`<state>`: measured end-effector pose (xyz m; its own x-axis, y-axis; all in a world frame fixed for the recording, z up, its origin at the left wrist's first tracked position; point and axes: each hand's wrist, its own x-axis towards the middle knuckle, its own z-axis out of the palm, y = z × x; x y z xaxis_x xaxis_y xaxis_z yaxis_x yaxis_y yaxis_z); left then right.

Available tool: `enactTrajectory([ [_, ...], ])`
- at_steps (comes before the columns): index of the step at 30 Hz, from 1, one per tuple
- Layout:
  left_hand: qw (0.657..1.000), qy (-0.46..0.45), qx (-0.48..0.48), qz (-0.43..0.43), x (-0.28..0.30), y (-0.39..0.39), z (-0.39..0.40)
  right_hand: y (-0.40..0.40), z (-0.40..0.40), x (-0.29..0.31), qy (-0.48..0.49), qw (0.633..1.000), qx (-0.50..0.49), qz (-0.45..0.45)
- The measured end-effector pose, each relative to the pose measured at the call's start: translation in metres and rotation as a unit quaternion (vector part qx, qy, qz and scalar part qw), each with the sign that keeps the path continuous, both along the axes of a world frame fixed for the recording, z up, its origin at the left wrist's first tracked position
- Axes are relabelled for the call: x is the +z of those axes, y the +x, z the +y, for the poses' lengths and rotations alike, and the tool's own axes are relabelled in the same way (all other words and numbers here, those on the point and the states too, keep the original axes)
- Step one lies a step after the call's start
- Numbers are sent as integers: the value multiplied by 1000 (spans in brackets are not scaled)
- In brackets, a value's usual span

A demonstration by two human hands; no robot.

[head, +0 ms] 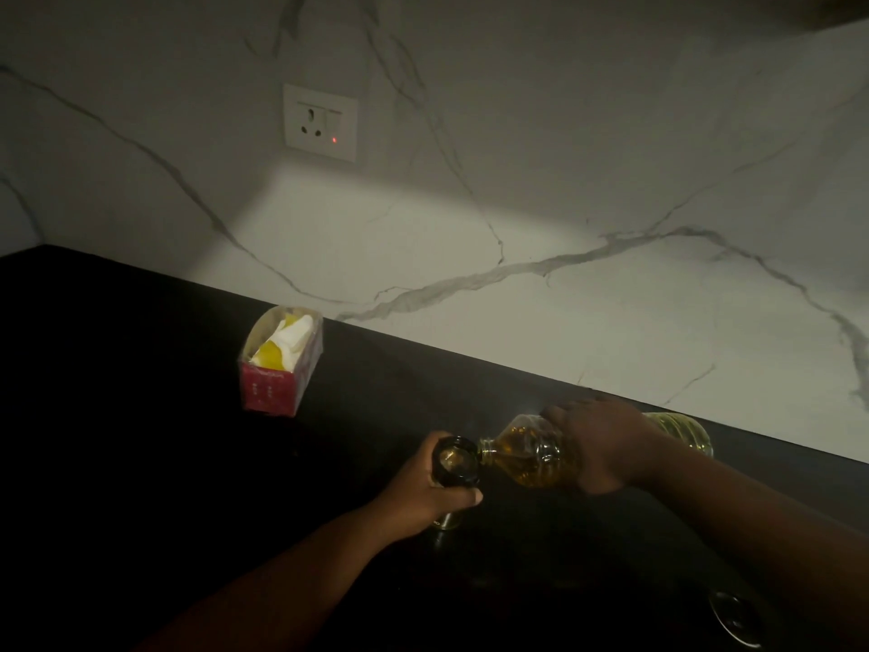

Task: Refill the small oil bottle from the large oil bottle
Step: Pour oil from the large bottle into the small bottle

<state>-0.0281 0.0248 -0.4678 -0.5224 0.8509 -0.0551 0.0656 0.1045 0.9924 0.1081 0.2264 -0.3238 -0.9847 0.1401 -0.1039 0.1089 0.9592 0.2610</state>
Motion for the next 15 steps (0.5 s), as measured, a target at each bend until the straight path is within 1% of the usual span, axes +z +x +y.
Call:
enactTrajectory([
  [15,1000,2,9,11,-6,-3,1,1,-1,1,9,1000,2,-2],
])
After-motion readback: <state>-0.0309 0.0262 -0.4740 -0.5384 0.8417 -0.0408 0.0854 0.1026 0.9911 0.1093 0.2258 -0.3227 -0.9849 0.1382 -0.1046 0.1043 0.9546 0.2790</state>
